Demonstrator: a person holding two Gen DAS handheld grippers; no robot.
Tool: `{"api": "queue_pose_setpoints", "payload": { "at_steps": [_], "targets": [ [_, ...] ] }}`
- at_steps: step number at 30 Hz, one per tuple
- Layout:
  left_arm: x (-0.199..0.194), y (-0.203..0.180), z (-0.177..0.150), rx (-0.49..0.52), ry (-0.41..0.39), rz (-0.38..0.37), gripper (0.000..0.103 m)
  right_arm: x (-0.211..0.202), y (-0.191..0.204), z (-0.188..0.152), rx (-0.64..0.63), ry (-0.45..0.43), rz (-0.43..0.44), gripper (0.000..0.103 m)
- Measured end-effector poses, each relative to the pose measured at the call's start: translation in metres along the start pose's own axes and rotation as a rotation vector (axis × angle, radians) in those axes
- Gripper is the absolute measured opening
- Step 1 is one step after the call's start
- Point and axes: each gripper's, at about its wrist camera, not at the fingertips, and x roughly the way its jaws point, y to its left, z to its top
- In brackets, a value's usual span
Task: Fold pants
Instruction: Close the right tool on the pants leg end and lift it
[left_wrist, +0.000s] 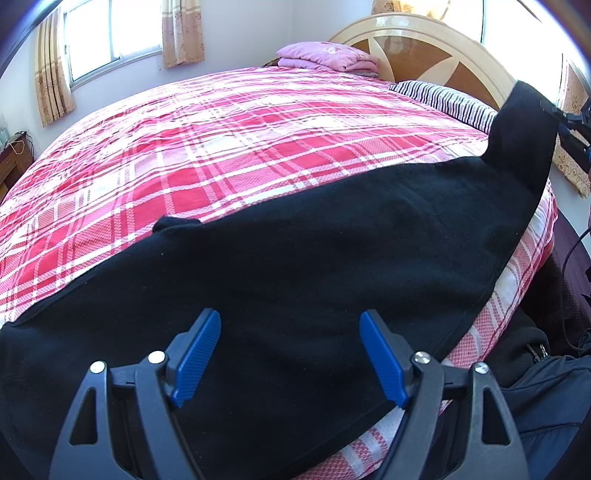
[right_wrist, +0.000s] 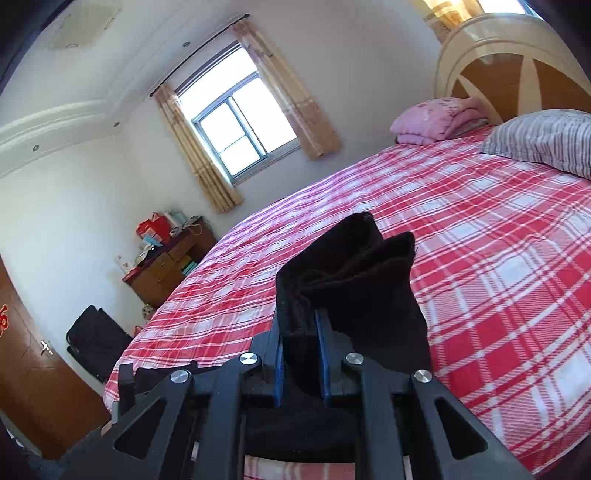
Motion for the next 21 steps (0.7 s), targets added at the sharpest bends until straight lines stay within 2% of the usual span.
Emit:
{"api": "queue_pose_setpoints", "payload": {
  "at_steps": [21],
  "targets": [
    [-0.003, 0.006, 0.000, -0.011, -0.008, -0.004, 0.081, 0.105, 0.094, -0.040, -0.169, 0.204, 0.166, 0.015]
  ]
}}
